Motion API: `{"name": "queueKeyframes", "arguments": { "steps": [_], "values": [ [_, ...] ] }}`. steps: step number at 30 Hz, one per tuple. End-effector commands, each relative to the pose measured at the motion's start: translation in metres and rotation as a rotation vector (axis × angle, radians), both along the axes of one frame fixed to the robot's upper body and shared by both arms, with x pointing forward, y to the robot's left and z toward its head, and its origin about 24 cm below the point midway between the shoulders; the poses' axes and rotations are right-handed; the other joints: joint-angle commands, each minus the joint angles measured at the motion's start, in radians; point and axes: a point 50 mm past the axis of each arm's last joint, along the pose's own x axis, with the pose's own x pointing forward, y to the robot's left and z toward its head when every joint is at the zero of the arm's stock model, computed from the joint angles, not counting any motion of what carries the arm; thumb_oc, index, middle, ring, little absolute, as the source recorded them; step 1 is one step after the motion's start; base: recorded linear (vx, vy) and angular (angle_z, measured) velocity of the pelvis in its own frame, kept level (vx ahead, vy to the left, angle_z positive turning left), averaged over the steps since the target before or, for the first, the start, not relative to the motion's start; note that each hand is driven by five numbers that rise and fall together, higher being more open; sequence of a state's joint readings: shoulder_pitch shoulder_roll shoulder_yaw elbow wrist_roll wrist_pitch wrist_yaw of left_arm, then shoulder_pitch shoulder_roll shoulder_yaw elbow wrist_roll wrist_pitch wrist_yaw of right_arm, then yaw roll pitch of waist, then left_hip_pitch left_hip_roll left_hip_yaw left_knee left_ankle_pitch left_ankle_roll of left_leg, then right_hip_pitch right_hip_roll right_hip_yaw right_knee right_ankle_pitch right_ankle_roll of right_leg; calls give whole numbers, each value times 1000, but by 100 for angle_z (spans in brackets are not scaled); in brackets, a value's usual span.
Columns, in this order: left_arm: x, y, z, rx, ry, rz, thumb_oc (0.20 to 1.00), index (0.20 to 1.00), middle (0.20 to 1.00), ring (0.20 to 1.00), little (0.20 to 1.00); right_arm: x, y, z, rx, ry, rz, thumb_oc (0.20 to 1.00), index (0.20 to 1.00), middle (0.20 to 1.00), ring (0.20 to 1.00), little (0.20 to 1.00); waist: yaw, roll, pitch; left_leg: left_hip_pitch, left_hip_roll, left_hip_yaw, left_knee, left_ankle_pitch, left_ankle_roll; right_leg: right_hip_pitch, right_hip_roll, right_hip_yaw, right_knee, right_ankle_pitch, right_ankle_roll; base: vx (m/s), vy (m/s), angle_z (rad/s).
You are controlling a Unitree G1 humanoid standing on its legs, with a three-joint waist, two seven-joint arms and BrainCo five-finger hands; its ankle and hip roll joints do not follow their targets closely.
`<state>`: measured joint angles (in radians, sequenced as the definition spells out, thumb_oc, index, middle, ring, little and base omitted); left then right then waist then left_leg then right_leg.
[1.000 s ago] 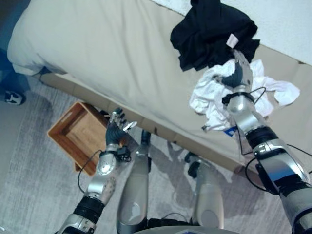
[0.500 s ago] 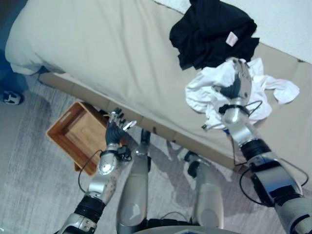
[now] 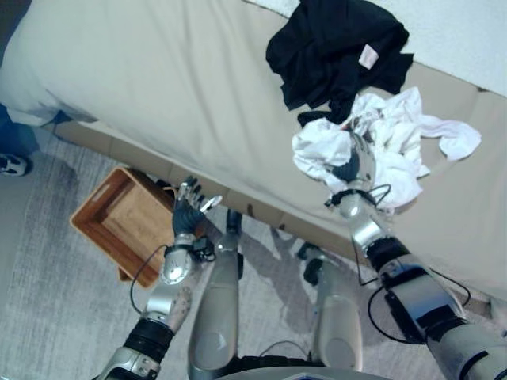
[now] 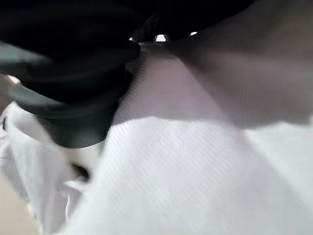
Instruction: Pick up clothes into the bucket
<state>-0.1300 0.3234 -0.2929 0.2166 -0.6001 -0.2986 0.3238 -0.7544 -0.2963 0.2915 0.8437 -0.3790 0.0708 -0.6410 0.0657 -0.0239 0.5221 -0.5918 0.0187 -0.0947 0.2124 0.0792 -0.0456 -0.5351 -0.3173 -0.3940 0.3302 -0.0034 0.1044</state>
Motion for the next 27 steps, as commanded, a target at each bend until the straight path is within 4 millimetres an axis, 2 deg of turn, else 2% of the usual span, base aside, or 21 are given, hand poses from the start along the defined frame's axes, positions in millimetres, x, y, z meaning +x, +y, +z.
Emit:
{"name": "queueKeyframes", "arguments": {
  "steps": [1, 12, 17, 20, 23, 25, 27],
  "values": [
    [-8, 1, 12, 39, -78, 1, 1000, 1000, 1000, 1000, 1000, -2, 1, -11, 12, 53, 7, 200, 200, 200, 200, 200, 4, -7, -2, -6, 9, 54, 53, -67, 19, 94, -70, 30, -32, 62, 105, 0, 0, 0],
    [-9, 6, 12, 45, -75, 28, 1000, 1000, 1000, 1000, 1000, -8, -5, 5, 43, -57, 5, 200, 200, 200, 200, 200, -11, -20, -2, 16, 15, 59, 52, -71, 19, 104, -66, 39, -27, 59, 103, 0, 0, 0],
    [-9, 8, 10, 56, -69, 38, 1000, 1000, 1000, 1000, 1000, -22, -13, 20, 91, -182, 30, 200, 200, 200, 200, 200, -26, -32, -2, 53, 21, 64, 42, -70, 18, 132, -63, 43, -35, 61, 106, 0, -4, -1],
    [-7, 12, 9, 69, -66, 37, 1000, 1000, 1000, 1000, 1000, -37, -20, 39, 166, -301, 105, 200, 200, 200, 200, 200, -36, -45, -2, 107, 29, 70, 34, -72, 15, 187, -60, 46, -50, 64, 108, 13, -13, -5],
    [-6, 13, 8, 74, -62, 30, 1000, 1000, 1000, 1000, 1000, -43, -24, 47, 198, -341, 163, 200, 200, 200, 200, 200, -38, -52, -2, 149, 32, 73, 26, -73, 15, 227, -58, 47, -63, 67, 110, 24, -15, -8],
    [-4, 17, 3, 84, -43, 20, 1000, 1000, 1000, 1000, 1000, -51, -30, 62, 294, -399, 254, 200, 200, 200, 200, 200, -38, -63, -7, 221, 39, 81, 7, -75, 12, 296, -52, 48, -89, 71, 111, 41, -28, -13],
    [-3, 18, 1, 89, -30, 15, 1000, 1000, 1000, 1000, 1000, -54, -31, 65, 344, -414, 289, 200, 200, 200, 200, 200, -40, -67, -18, 247, 43, 84, -7, -74, 11, 317, -48, 50, -104, 74, 113, 51, -18, -15]
  ]
}}
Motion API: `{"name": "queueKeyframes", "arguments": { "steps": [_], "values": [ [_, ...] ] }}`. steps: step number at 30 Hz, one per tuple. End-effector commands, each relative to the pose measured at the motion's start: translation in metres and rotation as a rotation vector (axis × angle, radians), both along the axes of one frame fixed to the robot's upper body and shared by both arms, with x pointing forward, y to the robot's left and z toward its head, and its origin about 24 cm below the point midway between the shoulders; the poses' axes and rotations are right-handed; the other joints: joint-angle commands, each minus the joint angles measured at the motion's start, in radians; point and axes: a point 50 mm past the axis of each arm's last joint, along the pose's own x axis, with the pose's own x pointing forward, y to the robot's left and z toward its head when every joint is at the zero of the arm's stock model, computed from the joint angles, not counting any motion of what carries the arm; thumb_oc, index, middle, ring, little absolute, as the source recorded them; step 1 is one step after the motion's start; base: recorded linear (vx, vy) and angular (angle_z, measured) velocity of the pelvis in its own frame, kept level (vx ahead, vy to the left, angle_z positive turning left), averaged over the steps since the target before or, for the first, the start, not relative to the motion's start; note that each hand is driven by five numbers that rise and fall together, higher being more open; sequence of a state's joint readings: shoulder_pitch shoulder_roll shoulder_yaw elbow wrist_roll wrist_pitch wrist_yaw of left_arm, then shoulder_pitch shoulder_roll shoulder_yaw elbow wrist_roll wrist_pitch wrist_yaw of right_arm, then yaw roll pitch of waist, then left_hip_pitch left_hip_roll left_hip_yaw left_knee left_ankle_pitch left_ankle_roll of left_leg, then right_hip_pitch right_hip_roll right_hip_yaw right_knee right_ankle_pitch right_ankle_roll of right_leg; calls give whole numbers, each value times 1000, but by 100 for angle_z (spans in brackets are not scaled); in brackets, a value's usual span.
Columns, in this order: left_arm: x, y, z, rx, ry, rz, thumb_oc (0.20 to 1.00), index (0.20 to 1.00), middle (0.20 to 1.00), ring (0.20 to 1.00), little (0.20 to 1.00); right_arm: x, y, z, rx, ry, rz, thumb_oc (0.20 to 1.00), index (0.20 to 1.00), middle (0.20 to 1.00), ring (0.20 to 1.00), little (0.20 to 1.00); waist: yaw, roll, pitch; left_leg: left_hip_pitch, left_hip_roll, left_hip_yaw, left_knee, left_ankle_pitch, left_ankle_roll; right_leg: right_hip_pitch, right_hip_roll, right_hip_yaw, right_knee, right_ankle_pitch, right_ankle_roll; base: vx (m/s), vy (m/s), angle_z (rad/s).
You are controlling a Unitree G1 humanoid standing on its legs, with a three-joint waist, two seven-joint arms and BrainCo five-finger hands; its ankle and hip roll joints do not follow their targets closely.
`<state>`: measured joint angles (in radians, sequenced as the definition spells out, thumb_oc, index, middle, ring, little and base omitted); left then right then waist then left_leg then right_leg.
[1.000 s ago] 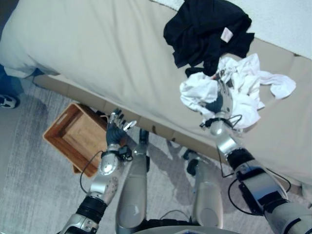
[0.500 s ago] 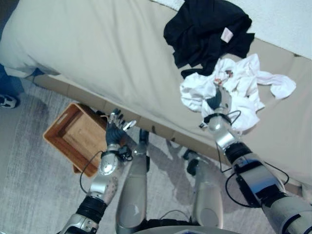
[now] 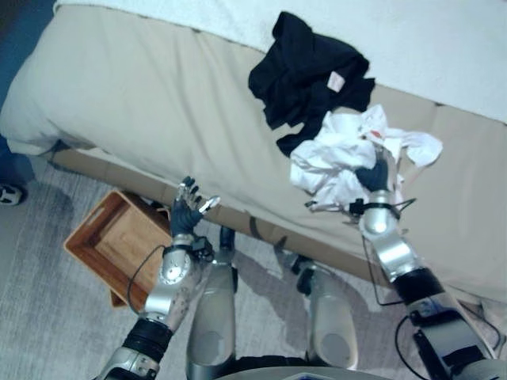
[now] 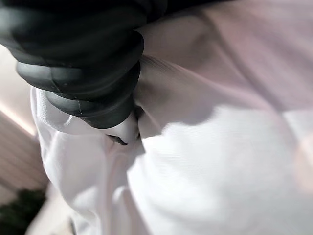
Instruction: Pick up clothes into the bucket
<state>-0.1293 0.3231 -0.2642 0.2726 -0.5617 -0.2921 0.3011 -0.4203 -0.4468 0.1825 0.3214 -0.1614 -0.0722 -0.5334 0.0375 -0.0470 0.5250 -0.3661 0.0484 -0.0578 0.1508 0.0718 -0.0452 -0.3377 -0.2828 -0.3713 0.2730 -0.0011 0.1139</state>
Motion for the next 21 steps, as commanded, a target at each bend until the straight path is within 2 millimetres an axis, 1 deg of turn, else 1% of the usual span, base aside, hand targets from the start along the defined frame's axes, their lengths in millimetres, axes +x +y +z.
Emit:
{"name": "queueKeyframes", "arguments": {
  "steps": [1, 2, 3, 5, 6, 7, 8, 10, 11, 12, 13, 14, 15, 16, 17, 18, 19, 20, 21],
  "values": [
    [-3, 12, 7, 42, -50, -2, 1000, 1000, 1000, 1000, 1000, -6, 0, 52, 149, -248, 151, 200, 200, 200, 200, 200, -15, -49, -38, 37, 16, 50, 44, -67, 9, 135, -80, 26, -60, 74, 104, 108, -29, -15],
    [-4, 14, 1, 44, -26, -12, 1000, 1000, 1000, 1000, 1000, -13, -4, 62, 220, -291, 219, 200, 200, 200, 200, 200, -22, -53, -68, 72, 20, 57, 19, -64, 6, 162, -72, 27, -86, 77, 105, 71, -19, -8],
    [-4, 13, 1, 44, -26, -13, 1000, 1000, 1000, 1000, 1000, -13, -4, 62, 220, -291, 219, 200, 200, 200, 200, 200, -22, -54, -69, 71, 18, 57, 15, -58, 7, 161, -73, 26, -90, 82, 105, 87, -19, -5],
    [-7, 16, -4, 34, -7, -34, 1000, 1000, 1000, 1000, 1000, -19, -10, 71, 317, -330, 300, 200, 200, 200, 200, 200, -24, -58, -107, 122, 23, 68, -6, -62, 3, 206, -60, 23, -119, 79, 105, 95, -24, -10],
    [-7, 16, -4, 34, -8, -34, 1000, 1000, 1000, 1000, 1000, -19, -11, 72, 318, -330, 300, 200, 200, 200, 200, 200, -25, -59, -108, 120, 21, 67, -10, -57, 5, 205, -61, 21, -123, 84, 105, 107, -40, -15],
    [-12, 16, -10, 32, 20, -53, 1000, 1000, 1000, 1000, 1000, -23, -16, 82, 347, -361, 343, 200, 200, 200, 200, 200, -26, -60, -133, 149, 24, 74, -24, -61, 1, 232, -53, 19, -141, 81, 106, 51, -25, -7],
    [-12, 16, -10, 32, 20, -53, 1000, 1000, 1000, 1000, 1000, -23, -16, 82, 347, -361, 343, 200, 200, 200, 200, 200, -26, -60, -133, 149, 24, 74, -24, -61, 1, 232, -53, 19, -141, 81, 106, 73, -31, -10],
    [-15, 16, -14, 25, 36, -69, 1000, 1000, 1000, 1000, 1000, -25, -19, 90, 386, -394, 375, 200, 200, 200, 200, 200, -30, -62, -159, 163, 22, 77, -43, -52, -1, 248, -48, 15, -166, 90, 108, 50, -17, -6],
    [-19, 16, -19, 29, 64, -84, 1000, 1000, 1000, 1000, 1000, -27, -19, 103, 384, -431, 419, 200, 200, 200, 200, 200, -32, -65, -182, 182, 23, 80, -53, -51, -4, 267, -42, 15, -182, 92, 109, 56, -22, -4],
    [-19, 16, -20, 29, 64, -84, 1000, 1000, 1000, 1000, 1000, -27, -19, 103, 385, -430, 419, 200, 200, 200, 200, 200, -32, -64, -183, 183, 23, 80, -55, -51, -4, 269, -42, 15, -184, 93, 109, 74, -33, -6],
    [-23, 16, -24, 26, 86, -94, 1000, 1000, 1000, 1000, 1000, -30, -18, 114, 381, -456, 462, 200, 200, 200, 200, 200, -33, -67, -204, 199, 26, 86, -64, -51, -6, 286, -37, 12, -196, 93, 110, 35, -18, -7],
    [-23, 16, -24, 26, 86, -94, 1000, 1000, 1000, 1000, 1000, -30, -18, 114, 381, -456, 462, 200, 200, 200, 200, 200, -33, -67, -204, 200, 26, 87, -65, -50, -6, 287, -36, 12, -197, 94, 110, 87, -29, -7],
    [-27, 15, -30, 35, 114, -106, 1000, 1000, 1000, 1000, 1000, -33, -16, 126, 365, -481, 505, 200, 200, 200, 200, 200, -35, -71, -230, 221, 29, 91, -76, -51, -7, 303, -30, 15, -208, 93, 111, 56, -13, -4],
    [-27, 15, -30, 35, 114, -106, 1000, 1000, 1000, 1000, 1000, -33, -16, 126, 365, -480, 506, 200, 200, 200, 200, 200, -35, -71, -230, 222, 29, 91, -78, -51, -7, 304, -30, 15, -209, 93, 111, 92, -23, -3],
    [-30, 16, -36, 42, 147, -107, 1000, 1000, 1000, 1000, 1000, -37, -13, 138, 341, -505, 548, 200, 200, 200, 200, 200, -37, -76, -251, 240, 33, 99, -86, -51, -8, 316, -24, 19, -214, 95, 112, 38, -11, -3],
    [-30, 16, -36, 42, 147, -107, 1000, 1000, 1000, 1000, 1000, -37, -13, 138, 341, -505, 548, 200, 200, 200, 200, 200, -37, -76, -251, 240, 33, 99, -86, -51, -8, 316, -24, 19, -214, 95, 112, 83, -20, -3],
    [-33, 16, -41, 60, 172, -114, 1000, 1000, 1000, 1000, 1000, -39, -12, 151, 325, -533, 585, 200, 200, 200, 200, 200, -38, -80, -272, 261, 37, 105, -97, -52, -9, 330, -18, 24, -223, 96, 112, 47, -10, -2],
    [-33, 15, -41, 59, 172, -114, 1000, 1000, 1000, 1000, 1000, -39, -12, 151, 325, -532, 586, 200, 200, 200, 200, 200, -38, -79, -271, 263, 38, 106, -99, -51, -9, 331, -17, 24, -224, 96, 112, 94, -15, -4],
    [-36, 15, -45, 65, 195, -122, 1000, 1000, 1000, 1000, 1000, -39, -12, 165, 311, -564, 601, 200, 200, 200, 200, 200, -39, -82, -294, 282, 42, 114, -116, -49, -12, 344, -10, 28, -237, 98, 113, 72, -4, -6]
  ]
}}
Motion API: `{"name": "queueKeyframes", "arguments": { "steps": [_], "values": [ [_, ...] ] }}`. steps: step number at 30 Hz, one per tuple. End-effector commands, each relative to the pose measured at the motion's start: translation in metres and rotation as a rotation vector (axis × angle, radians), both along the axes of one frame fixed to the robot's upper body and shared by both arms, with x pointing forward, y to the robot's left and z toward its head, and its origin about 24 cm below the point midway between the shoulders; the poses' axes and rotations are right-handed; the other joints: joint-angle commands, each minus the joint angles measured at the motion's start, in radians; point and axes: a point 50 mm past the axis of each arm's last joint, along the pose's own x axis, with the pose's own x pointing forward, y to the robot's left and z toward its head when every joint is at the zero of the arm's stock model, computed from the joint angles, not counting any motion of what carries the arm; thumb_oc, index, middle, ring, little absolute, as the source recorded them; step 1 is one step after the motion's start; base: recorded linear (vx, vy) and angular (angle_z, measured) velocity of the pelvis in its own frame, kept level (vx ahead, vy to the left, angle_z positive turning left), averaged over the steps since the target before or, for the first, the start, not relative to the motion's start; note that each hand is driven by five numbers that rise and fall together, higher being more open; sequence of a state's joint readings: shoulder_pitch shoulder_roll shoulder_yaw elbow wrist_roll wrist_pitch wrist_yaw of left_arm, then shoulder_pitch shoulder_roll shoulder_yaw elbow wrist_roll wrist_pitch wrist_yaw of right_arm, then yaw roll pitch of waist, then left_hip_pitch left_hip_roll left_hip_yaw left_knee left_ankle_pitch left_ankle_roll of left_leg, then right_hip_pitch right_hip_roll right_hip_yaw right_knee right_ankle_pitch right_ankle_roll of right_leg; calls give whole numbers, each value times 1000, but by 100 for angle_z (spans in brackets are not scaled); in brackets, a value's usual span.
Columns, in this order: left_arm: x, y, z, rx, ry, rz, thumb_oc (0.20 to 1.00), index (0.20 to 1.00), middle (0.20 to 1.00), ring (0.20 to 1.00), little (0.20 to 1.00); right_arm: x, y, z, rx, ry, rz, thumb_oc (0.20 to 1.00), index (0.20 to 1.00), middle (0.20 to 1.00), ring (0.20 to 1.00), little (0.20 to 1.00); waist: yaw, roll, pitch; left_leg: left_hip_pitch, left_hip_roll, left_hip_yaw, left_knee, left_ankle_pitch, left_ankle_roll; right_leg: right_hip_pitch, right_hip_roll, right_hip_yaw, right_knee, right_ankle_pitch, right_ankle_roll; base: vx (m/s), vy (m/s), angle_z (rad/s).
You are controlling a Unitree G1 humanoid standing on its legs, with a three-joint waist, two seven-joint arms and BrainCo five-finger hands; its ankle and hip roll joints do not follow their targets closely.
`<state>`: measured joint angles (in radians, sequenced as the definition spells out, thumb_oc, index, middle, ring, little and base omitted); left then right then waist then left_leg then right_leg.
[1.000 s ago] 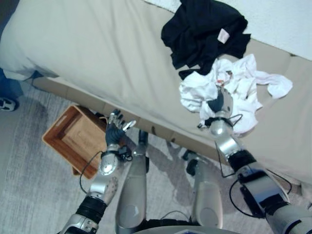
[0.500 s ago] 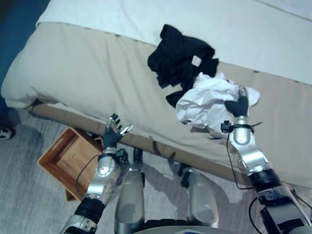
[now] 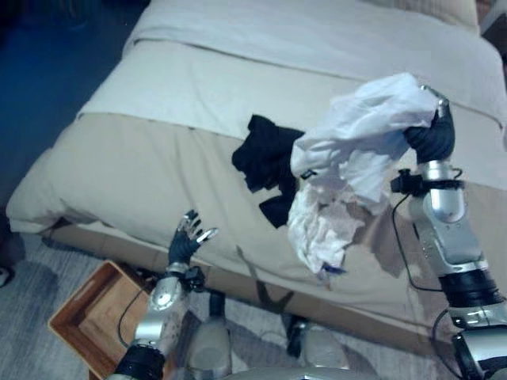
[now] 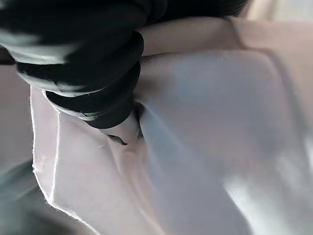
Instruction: Pick up clothes into the bucket
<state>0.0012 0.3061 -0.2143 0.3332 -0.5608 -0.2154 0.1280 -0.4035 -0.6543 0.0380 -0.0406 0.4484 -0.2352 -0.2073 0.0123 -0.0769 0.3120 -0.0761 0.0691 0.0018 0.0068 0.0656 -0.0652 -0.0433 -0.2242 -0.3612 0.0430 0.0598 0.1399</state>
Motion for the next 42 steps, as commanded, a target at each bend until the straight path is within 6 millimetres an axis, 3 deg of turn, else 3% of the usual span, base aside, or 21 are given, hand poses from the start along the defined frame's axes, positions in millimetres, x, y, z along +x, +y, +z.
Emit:
{"name": "queueKeyframes", "arguments": {
  "steps": [1, 2, 3, 4, 9, 18, 21, 22, 23, 24, 28, 30, 31, 32, 34, 42],
  "values": [
    [-4, 4, 0, 69, -8, -42, 1000, 1000, 1000, 1000, 1000, -11, 5, 67, 36, -285, 89, 200, 200, 200, 200, 200, -16, -52, -90, 1, 23, 59, 22, -41, 7, 54, -67, 19, -11, 38, 87, 72, -4, -9],
    [-4, 4, 0, 69, -8, -42, 1000, 1000, 1000, 1000, 1000, -11, 6, 68, 36, -285, 89, 200, 200, 200, 200, 200, -16, -51, -90, 2, 24, 60, 21, -41, 6, 54, -66, 20, -11, 38, 87, 70, -1, -14],
    [-5, 4, -1, 65, 3, -44, 1000, 1000, 1000, 1000, 1000, -13, 5, 84, 19, -331, 87, 200, 200, 200, 200, 200, -16, -54, -108, 16, 27, 63, 16, -41, 5, 62, -63, 23, -15, 38, 87, 46, -3, -17],
    [-5, 4, -1, 64, 2, -43, 1000, 1000, 1000, 1000, 1000, -13, 5, 84, 18, -332, 88, 200, 200, 200, 200, 200, -16, -52, -106, 18, 27, 64, 15, -41, 5, 63, -62, 23, -15, 39, 87, 65, -3, -18],
    [-13, 5, -8, 38, 39, -35, 1000, 1000, 1000, 1000, 1000, -10, -7, 122, 16, -393, 42, 200, 200, 200, 200, 200, -15, -60, -136, 49, 33, 70, 8, -46, 2, 89, -53, 29, -19, 34, 86, 49, -4, -5],
    [-15, 4, -12, 61, 66, -47, 1000, 1000, 1000, 1000, 1000, -7, -8, 149, 54, -417, 94, 200, 200, 200, 200, 200, -20, -65, -158, 68, 37, 78, 0, -47, -2, 98, -47, 39, -23, 34, 86, 14, -1, -5],
    [-6, 2, 1, 125, 8, -91, 1000, 1000, 1000, 1000, 1000, -5, -2, 150, 43, -403, 132, 200, 200, 200, 200, 200, -25, -64, -167, 74, 39, 83, 0, -49, -4, 102, -46, 42, -23, 33, 86, 9, -1, -6],
    [-2, 1, 10, 148, -31, -114, 1000, 1000, 1000, 1000, 1000, -4, 1, 148, 24, -393, 143, 200, 200, 200, 200, 200, -26, -64, -170, 76, 39, 84, 0, -50, -4, 104, -45, 44, -23, 33, 86, 10, -6, -4],
    [7, -2, 31, 203, -129, -163, 1000, 1000, 1000, 1000, 1000, -2, 6, 144, -17, -362, 167, 200, 200, 200, 200, 200, -28, -63, -175, 79, 40, 85, 4, -53, -4, 106, -45, 47, -21, 31, 85, 0, 0, 0],
    [6, -2, 32, 203, -128, -163, 1000, 1000, 1000, 1000, 1000, -1, 6, 144, -17, -361, 167, 200, 200, 200, 200, 200, -28, -63, -174, 80, 41, 85, 5, -53, -4, 106, -45, 47, -21, 31, 85, 0, 0, 0],
    [31, -12, 86, 259, -353, -233, 1000, 1000, 1000, 1000, 1000, 7, 27, 124, -112, -247, 268, 200, 200, 200, 200, 200, -38, -56, -188, 98, 43, 90, 0, -56, -7, 118, -43, 51, -22, 26, 83, 0, 0, 0],
    [50, -29, 127, 208, -511, -281, 1000, 1000, 1000, 1000, 1000, 11, 47, 101, -174, -145, 371, 200, 200, 200, 200, 200, -50, -50, -198, 106, 44, 96, 0, -55, -9, 125, -42, 53, -25, 26, 82, 0, 0, 0],
    [55, -35, 139, 195, -554, -302, 1000, 1000, 1000, 1000, 1000, 12, 52, 92, -197, -109, 400, 200, 200, 200, 200, 200, -55, -47, -200, 110, 45, 97, -1, -55, -10, 126, -42, 54, -26, 27, 82, 0, 0, 0],
    [55, -35, 140, 195, -554, -303, 1000, 1000, 1000, 1000, 1000, 11, 52, 92, -197, -110, 398, 200, 200, 200, 200, 200, -53, -48, -199, 111, 45, 98, -1, -55, -10, 126, -42, 54, -26, 27, 82, 1, -9, -3],
    [58, -47, 167, 132, -647, -376, 1000, 1000, 1000, 1000, 1000, 9, 59, 66, -282, -14, 436, 200, 200, 200, 200, 200, -62, -41, -202, 118, 46, 101, 2, -59, -9, 130, -41, 60, -28, 27, 82, 6, -13, -7],
    [70, -59, 170, 289, -641, -449, 1000, 1000, 1000, 1000, 1000, 0, 78, 38, -404, 80, 554, 200, 200, 200, 200, 200, -69, -27, -203, 132, 50, 107, 7, -61, -10, 143, -38, 67, -34, 25, 81, 12, -1, -10]
  ]
}}
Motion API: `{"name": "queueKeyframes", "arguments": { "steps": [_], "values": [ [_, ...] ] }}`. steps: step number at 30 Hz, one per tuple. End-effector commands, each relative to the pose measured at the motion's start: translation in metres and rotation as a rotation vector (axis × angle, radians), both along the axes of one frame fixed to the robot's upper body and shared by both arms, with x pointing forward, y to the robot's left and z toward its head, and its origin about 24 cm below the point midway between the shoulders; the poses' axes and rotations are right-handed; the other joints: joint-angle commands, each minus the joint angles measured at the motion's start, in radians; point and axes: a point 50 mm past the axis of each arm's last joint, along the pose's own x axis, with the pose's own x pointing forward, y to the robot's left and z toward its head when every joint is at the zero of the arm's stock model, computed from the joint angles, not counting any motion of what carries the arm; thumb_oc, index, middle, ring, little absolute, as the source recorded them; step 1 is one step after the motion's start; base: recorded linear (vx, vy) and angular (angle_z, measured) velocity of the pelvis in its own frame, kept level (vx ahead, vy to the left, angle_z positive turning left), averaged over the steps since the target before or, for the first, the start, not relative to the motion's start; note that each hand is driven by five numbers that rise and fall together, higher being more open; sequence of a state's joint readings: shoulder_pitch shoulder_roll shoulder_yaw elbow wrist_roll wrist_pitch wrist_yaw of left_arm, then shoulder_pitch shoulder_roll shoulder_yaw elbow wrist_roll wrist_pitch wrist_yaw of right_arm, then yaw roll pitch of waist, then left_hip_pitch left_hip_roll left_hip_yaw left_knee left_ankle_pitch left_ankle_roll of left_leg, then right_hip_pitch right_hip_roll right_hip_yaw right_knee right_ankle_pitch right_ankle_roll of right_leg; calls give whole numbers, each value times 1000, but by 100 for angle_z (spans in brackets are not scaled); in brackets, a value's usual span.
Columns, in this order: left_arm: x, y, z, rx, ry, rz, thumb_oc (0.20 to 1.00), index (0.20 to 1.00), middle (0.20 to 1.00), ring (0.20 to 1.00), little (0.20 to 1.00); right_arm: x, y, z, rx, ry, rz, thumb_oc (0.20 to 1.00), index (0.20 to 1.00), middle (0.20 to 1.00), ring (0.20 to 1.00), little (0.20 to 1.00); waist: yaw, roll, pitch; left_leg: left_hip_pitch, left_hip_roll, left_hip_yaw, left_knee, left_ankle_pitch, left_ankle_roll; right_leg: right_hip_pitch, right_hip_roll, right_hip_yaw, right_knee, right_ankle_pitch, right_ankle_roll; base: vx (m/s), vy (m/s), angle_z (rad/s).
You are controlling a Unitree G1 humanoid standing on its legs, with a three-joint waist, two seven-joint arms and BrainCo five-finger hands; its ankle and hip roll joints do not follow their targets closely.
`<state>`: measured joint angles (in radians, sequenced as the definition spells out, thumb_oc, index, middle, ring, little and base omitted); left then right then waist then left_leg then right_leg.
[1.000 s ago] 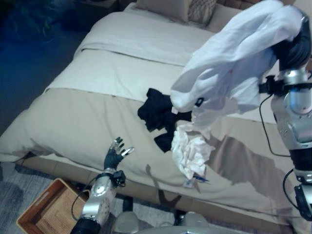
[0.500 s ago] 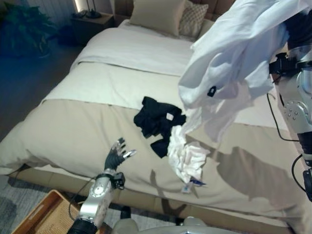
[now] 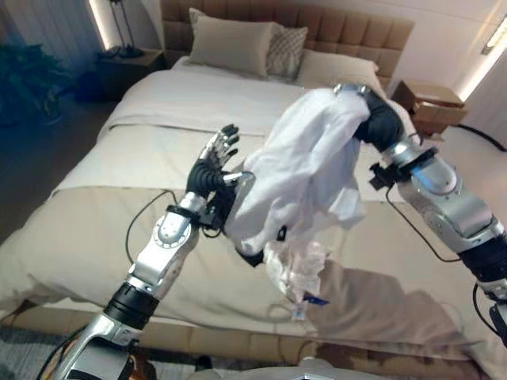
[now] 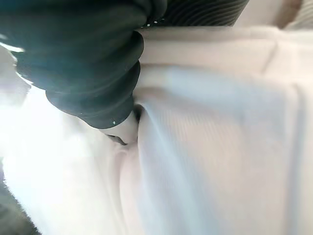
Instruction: Pick up clothes into the bucket
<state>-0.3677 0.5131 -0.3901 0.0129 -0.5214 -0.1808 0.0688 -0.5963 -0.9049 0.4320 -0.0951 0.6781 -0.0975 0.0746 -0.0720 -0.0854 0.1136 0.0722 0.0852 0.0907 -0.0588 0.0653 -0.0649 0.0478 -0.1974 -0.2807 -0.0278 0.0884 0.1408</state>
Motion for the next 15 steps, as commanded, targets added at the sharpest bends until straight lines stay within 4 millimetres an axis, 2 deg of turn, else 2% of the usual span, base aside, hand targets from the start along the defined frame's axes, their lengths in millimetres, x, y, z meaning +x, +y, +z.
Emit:
{"name": "queueKeyframes", "arguments": {
  "steps": [1, 8, 9, 11, 12, 13, 14, 15],
  "values": [
    [16, -13, 20, 177, -121, -21, 1000, 1000, 1000, 1000, 1000, -8, 23, 31, 5, -132, 125, 200, 200, 200, 200, 200, 12, -14, -5, -16, 34, 17, 72, -60, -11, 51, -64, -14, 36, -4, 80, 0, 0, 0],
    [27, -39, 18, 248, -60, -156, 1000, 1000, 1000, 1000, 1000, -6, 41, 18, 7, -67, 185, 200, 200, 200, 200, 200, 5, -2, -3, -17, 32, 13, 72, -56, -9, 54, -65, -18, 35, -1, 82, 0, 0, 0],
    [28, -50, 13, 243, -2, -223, 1000, 1000, 1000, 1000, 1000, -6, 45, 16, 9, -56, 197, 200, 200, 200, 200, 200, -1, 3, -4, -17, 32, 14, 70, -54, -9, 55, -67, -19, 33, 2, 84, 0, 0, 0],
    [27, -56, 7, 241, 42, -271, 1000, 1000, 1000, 1000, 1000, -6, 47, 16, 12, -54, 205, 200, 200, 200, 200, 200, -5, 4, -4, -16, 31, 13, 70, -54, -9, 55, -68, -19, 33, 3, 84, 0, 0, 0],
    [26, -61, 0, 184, 128, -337, 1000, 1000, 1000, 1000, 1000, -8, 50, 19, 21, -56, 226, 200, 200, 200, 200, 200, -10, 6, -6, -15, 29, 14, 68, -53, -9, 57, -68, -18, 32, 5, 87, 0, 0, 0],
    [26, -61, 0, 184, 128, -337, 1000, 1000, 1000, 1000, 1000, -8, 50, 19, 21, -56, 226, 200, 200, 200, 200, 200, -10, 6, -6, -15, 29, 14, 68, -53, -9, 57, -68, -18, 32, 5, 87, 17, 17, 4],
    [22, -71, -13, 102, 244, -417, 1000, 1000, 1000, 1000, 1000, -8, 55, 19, 39, -54, 248, 200, 200, 200, 200, 200, -19, 6, -9, -11, 27, 15, 64, -53, -10, 56, -68, -16, 31, 6, 89, 6, 9, 4],
    [22, -71, -13, 101, 244, -418, 1000, 1000, 1000, 1000, 1000, -8, 55, 20, 39, -54, 248, 200, 200, 200, 200, 200, -19, 6, -9, -10, 27, 15, 64, -53, -10, 56, -68, -16, 31, 6, 89, 12, 11, 5]
  ]
}}
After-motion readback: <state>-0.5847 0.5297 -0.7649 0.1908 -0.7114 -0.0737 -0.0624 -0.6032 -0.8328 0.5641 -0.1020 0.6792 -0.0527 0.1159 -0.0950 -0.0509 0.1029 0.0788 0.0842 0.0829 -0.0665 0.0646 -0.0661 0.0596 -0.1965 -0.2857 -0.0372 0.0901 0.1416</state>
